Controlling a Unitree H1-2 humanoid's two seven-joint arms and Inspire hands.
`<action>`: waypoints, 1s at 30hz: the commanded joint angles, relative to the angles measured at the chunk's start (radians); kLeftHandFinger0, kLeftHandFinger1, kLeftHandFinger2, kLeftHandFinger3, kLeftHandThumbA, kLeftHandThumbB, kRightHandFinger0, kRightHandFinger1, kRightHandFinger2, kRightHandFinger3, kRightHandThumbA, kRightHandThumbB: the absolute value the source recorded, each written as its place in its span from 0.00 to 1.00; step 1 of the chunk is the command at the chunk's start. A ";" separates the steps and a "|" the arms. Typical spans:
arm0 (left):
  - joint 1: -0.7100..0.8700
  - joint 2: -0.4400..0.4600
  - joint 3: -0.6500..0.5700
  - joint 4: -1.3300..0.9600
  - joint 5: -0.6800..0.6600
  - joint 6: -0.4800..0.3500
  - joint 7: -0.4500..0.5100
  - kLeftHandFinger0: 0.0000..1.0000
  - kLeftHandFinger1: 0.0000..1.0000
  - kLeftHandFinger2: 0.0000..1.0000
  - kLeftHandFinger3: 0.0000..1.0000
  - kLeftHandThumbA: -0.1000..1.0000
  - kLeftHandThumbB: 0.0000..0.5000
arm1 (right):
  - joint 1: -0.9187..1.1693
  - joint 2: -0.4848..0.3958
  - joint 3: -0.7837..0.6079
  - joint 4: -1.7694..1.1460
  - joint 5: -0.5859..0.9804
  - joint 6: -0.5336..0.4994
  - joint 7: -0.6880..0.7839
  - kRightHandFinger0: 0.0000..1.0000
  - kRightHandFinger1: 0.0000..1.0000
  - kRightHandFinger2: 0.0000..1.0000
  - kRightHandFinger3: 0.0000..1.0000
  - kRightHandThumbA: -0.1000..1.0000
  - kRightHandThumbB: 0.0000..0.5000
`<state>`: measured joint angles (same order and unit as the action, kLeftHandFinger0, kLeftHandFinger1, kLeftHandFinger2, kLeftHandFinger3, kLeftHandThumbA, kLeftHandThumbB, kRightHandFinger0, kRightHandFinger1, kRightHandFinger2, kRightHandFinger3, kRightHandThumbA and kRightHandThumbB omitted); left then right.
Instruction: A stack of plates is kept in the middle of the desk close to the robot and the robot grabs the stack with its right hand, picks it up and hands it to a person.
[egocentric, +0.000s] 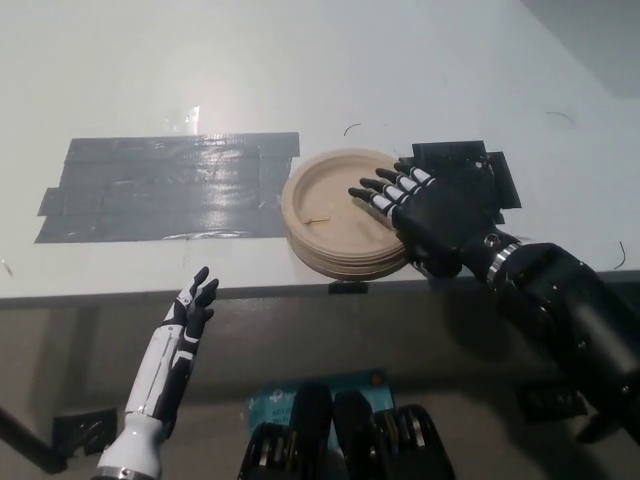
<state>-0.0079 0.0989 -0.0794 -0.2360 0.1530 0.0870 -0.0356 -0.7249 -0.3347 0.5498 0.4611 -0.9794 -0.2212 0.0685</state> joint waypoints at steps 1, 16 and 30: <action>-0.017 0.003 -0.003 -0.030 0.008 -0.009 -0.007 1.00 1.00 1.00 1.00 1.00 0.00 | -0.054 0.039 0.057 0.159 -0.112 -0.046 -0.337 0.05 0.06 0.20 0.38 0.03 0.67; -0.030 0.007 0.000 -0.032 0.001 -0.002 -0.010 1.00 1.00 1.00 1.00 1.00 0.00 | -0.117 0.029 0.093 0.384 -0.145 -0.086 -0.743 0.00 0.00 0.44 0.22 0.00 0.55; -0.036 0.012 0.001 -0.025 0.000 -0.003 -0.011 1.00 1.00 1.00 1.00 1.00 0.00 | -0.121 -0.045 0.016 0.143 -0.122 -0.113 -0.865 0.00 0.00 0.34 0.15 0.00 0.54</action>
<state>-0.0219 0.1004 -0.0818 -0.2336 0.1521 0.0964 -0.0356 -0.7850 -0.3123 0.6201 0.7404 -1.0903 -0.2916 -0.6215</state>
